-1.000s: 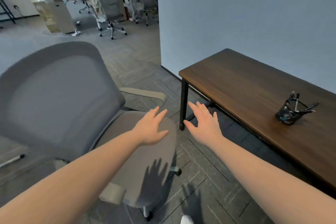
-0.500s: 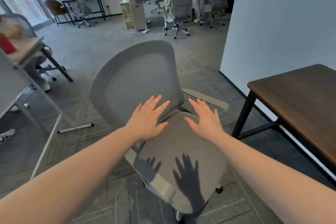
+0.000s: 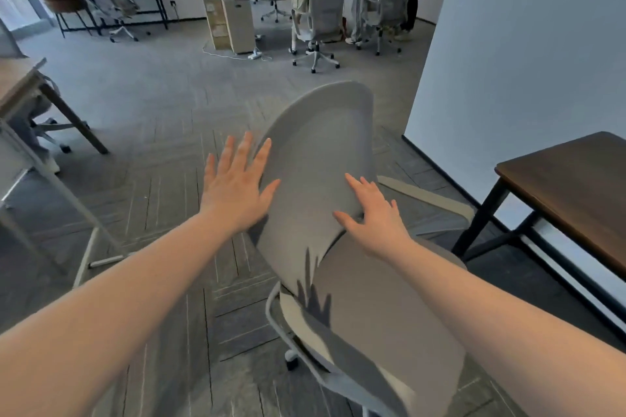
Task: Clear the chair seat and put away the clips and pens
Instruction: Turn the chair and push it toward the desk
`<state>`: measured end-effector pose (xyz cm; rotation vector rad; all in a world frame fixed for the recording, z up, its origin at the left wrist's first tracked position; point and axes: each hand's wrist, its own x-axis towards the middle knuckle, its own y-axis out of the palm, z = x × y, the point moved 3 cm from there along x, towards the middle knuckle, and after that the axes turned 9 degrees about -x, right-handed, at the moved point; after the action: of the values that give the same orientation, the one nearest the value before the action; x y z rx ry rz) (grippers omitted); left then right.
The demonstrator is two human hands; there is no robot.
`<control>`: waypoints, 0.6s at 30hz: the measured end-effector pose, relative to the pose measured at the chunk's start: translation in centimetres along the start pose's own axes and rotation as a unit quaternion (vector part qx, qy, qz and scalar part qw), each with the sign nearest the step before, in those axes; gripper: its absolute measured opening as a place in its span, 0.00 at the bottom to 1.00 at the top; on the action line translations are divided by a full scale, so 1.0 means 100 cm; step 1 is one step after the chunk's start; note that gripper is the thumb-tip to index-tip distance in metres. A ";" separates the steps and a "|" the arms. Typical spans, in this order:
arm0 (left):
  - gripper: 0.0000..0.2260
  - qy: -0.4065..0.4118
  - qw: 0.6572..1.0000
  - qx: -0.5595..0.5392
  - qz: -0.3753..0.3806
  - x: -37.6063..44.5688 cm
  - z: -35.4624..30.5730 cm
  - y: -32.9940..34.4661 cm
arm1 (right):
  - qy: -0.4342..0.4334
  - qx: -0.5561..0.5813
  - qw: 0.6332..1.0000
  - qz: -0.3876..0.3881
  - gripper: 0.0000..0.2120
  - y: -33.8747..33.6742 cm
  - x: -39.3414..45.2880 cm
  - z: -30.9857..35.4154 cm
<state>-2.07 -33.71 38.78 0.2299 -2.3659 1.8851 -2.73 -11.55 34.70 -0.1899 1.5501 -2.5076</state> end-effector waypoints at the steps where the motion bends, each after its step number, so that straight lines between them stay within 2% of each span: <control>1: 0.31 0.011 1.000 -0.007 0.006 0.007 0.008 0.000 | 0.006 0.002 1.000 0.000 0.32 0.005 0.006 0.010; 5: 0.34 0.018 0.991 -0.122 0.052 0.034 0.039 0.002 | 0.019 0.040 0.999 -0.009 0.33 0.021 0.037 0.057; 8: 0.34 0.030 0.954 -0.265 0.140 0.040 0.041 0.015 | 0.023 0.104 0.994 -0.018 0.34 0.022 0.057 0.090; 10: 0.34 0.054 0.933 -0.312 0.173 0.040 0.038 0.022 | 0.033 0.160 0.986 -0.028 0.33 0.018 0.069 0.107; 13: 0.36 0.080 0.928 -0.314 0.183 0.044 0.041 0.024 | 0.060 0.200 0.977 -0.030 0.35 0.009 0.084 0.119; 18: 0.40 0.115 0.927 -0.301 0.192 0.036 0.039 0.019 | 0.100 0.205 0.973 -0.029 0.40 0.000 0.097 0.119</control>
<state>-5.90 -37.26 36.77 -0.5115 -2.8037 1.1007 -9.76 -24.08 40.08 0.0809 1.0594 -2.8974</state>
